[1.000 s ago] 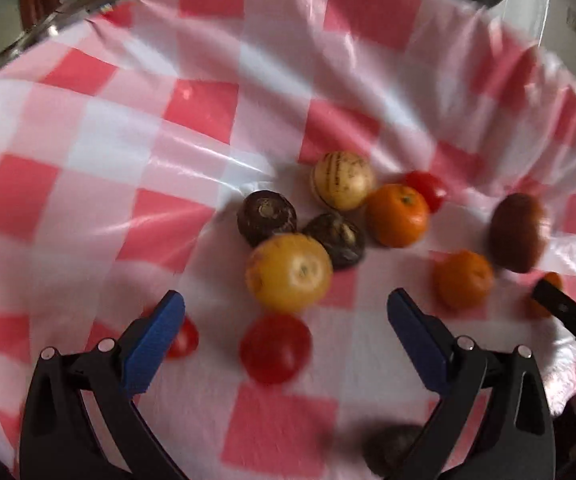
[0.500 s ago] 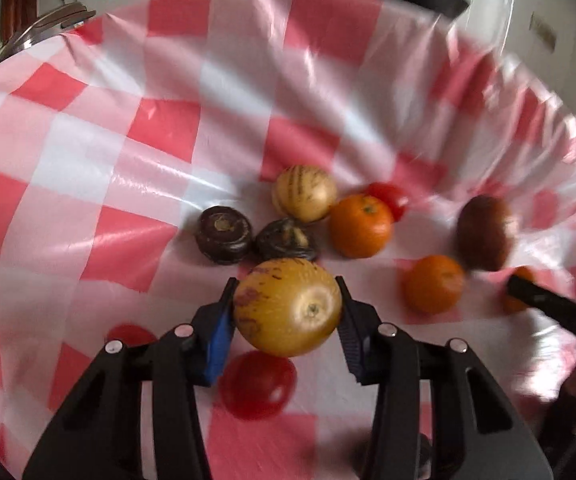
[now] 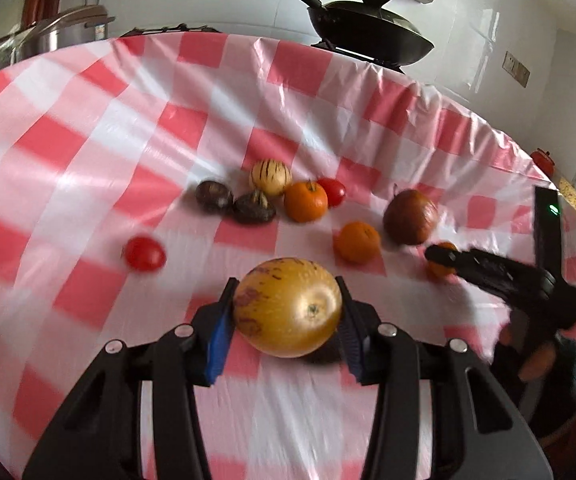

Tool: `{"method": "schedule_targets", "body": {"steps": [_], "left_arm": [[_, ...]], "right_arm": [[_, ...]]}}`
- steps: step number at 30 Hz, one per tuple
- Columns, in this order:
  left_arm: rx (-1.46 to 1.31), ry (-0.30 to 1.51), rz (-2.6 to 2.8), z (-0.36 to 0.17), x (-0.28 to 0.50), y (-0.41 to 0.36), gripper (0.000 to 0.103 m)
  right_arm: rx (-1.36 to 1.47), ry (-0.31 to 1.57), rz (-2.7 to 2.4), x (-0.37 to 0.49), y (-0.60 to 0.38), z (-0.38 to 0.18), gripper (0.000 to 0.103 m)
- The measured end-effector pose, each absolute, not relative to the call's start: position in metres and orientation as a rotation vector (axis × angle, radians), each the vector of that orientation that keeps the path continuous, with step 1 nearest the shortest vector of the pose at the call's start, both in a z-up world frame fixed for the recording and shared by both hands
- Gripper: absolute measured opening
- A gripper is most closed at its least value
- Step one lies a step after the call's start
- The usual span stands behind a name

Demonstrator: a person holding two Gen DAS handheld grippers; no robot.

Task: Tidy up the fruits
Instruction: 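Carry the orange and pepino melon into the white box and open both grippers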

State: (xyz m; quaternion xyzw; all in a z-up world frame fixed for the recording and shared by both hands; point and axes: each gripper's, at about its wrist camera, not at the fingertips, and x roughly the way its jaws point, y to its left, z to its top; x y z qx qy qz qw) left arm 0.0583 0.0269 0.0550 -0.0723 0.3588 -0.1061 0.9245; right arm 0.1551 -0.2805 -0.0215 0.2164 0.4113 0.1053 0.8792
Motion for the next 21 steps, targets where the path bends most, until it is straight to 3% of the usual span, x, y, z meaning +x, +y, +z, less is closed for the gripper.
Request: {"method": "schedule_targets", "body": {"steps": [9, 21], "left_arm": [[-0.231, 0.734, -0.188, 0.057, -0.065, 0.047, 0.046], [-0.24, 0.747, -0.087, 0.042, -0.185, 0.117, 0.046]], "right_arm": [[0.457, 0.843, 0.19, 0.128, -0.28, -0.014, 0.039], [0.468, 0.862, 0.447, -0.041, -0.185, 0.014, 0.039]]}}
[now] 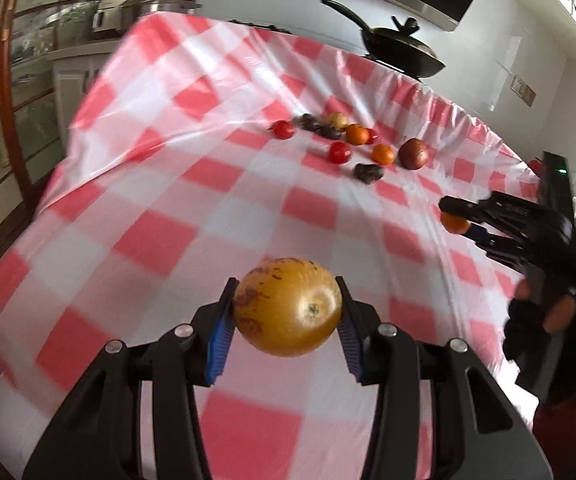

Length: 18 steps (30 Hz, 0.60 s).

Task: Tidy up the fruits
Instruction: 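Carry the orange and pepino melon into the white box and open both grippers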

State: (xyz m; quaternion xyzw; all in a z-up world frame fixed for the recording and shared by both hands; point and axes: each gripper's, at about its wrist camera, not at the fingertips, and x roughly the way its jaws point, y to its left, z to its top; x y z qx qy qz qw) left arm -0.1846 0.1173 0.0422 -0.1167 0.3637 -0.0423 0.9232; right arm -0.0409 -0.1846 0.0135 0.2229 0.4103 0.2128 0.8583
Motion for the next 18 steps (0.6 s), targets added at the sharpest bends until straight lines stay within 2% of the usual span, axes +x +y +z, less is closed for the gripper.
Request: {"method": "schedule_targets", "body": {"steps": [8, 18], "left_arm": [[-0.201, 0.752, -0.012, 0.037, -0.225, 0.15, 0.047], [-0.251, 0.756, 0.082, 0.024, -0.267, 0.197, 0.047]], "right_arm": [[0.29, 0.88, 0.583, -0.112, -0.111, 0.018, 0.039], [0.157, 0.888, 0.686, -0.153, -0.055, 0.019, 0.039]]}}
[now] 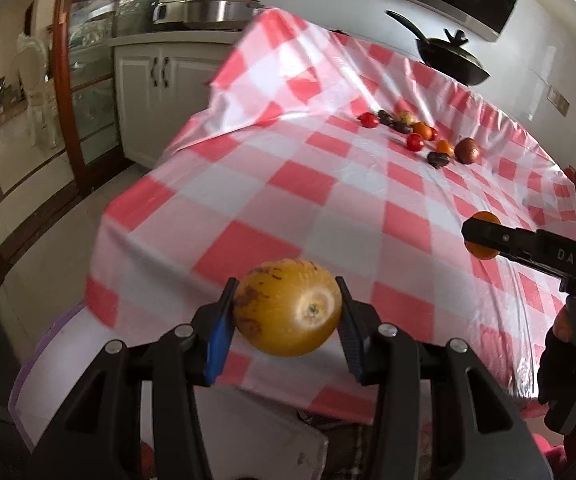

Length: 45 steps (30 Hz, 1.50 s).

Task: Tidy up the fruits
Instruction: 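Carry the orange and pepino melon into the white box and open both grippers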

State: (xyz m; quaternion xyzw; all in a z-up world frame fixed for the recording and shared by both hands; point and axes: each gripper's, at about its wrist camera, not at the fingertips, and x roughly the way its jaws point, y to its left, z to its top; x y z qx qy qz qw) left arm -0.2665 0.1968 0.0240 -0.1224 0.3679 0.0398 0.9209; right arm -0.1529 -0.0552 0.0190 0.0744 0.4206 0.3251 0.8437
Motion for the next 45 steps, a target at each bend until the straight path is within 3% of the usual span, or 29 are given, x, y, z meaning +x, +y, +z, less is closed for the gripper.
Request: {"method": "schedule_targets", "body": {"steps": [17, 32, 41, 42, 44, 45], "left_arm": [[-0.373, 0.826, 0.293, -0.033, -0.347, 0.276, 0.047], [-0.381, 1.28, 0.453, -0.166, -0.33, 0.327, 0.047], [-0.415, 1.291, 0.502, -0.18, -0.339, 0.341, 0.048], [-0.417, 1.287, 0.501, -0.179, -0.34, 0.341, 0.051], [-0.414, 1.272, 0.506, -0.174, -0.339, 0.341, 0.072], [-0.409, 1.261, 0.513, -0.171, -0.34, 0.34, 0.077]], "right_arm": [[-0.225, 0.84, 0.997, -0.253, 0.067, 0.007, 0.039], [-0.787, 1.132, 1.088, -0.314, 0.186, -0.144, 0.039], [-0.964, 1.164, 1.059, -0.325, 0.209, -0.176, 0.04], [-0.956, 1.167, 1.058, -0.325, 0.208, -0.175, 0.042], [-0.924, 1.169, 1.046, -0.321, 0.207, -0.171, 0.068], [-0.906, 1.168, 1.047, -0.32, 0.207, -0.168, 0.07]]}}
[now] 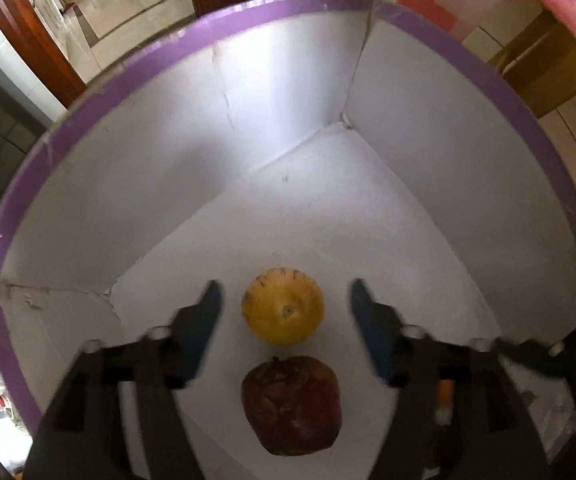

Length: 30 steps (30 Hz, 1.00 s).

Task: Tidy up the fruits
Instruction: 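Carry the orange and pepino melon into the white box and open both grippers, then move both grippers back over the fruits on the tablecloth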

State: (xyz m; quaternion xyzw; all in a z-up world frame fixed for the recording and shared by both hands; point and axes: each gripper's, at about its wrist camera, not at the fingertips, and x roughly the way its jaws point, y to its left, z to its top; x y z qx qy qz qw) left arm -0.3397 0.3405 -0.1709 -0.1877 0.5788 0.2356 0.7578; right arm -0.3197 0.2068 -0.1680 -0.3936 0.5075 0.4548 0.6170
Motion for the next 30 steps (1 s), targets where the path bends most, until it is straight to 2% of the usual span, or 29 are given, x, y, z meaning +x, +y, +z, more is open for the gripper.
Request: {"method": "schedule_targets", "body": {"steps": [1, 5, 9, 16, 17, 18, 20, 22, 25, 30], "left_arm": [[-0.404, 1.25, 0.519, -0.168, -0.34, 0.34, 0.082], [-0.43, 1.215, 0.534, -0.156, -0.344, 0.343, 0.087], [-0.489, 1.164, 0.544, -0.133, -0.349, 0.348, 0.087], [-0.499, 0.838, 0.483, -0.032, -0.362, 0.332, 0.087], [-0.466, 0.755, 0.483, -0.01, -0.366, 0.323, 0.096], [-0.439, 0.692, 0.486, 0.007, -0.37, 0.313, 0.1], [-0.369, 0.539, 0.492, 0.04, -0.377, 0.29, 0.101], [-0.301, 0.447, 0.469, 0.066, -0.373, 0.268, 0.101], [-0.213, 0.437, 0.382, 0.094, -0.343, 0.229, 0.102], [-0.199, 0.476, 0.27, 0.106, -0.291, 0.184, 0.102]], "right_arm": [[-0.883, 1.167, 1.054, -0.318, 0.204, -0.163, 0.07], [-0.848, 1.127, 1.072, -0.322, 0.193, -0.143, 0.07], [-0.781, 1.026, 1.141, -0.328, 0.183, -0.102, 0.071], [-0.591, 0.769, 1.255, -0.337, 0.135, -0.001, 0.077], [-0.558, 0.72, 1.259, -0.337, 0.123, 0.015, 0.078], [-0.529, 0.681, 1.256, -0.337, 0.112, 0.027, 0.08], [-0.457, 0.597, 1.226, -0.328, 0.096, 0.049, 0.086], [-0.382, 0.526, 1.162, -0.317, 0.067, 0.067, 0.087], [-0.305, 0.473, 1.054, -0.298, 0.025, 0.083, 0.087], [-0.14, 0.475, 0.788, -0.242, -0.054, 0.078, 0.088]]}}
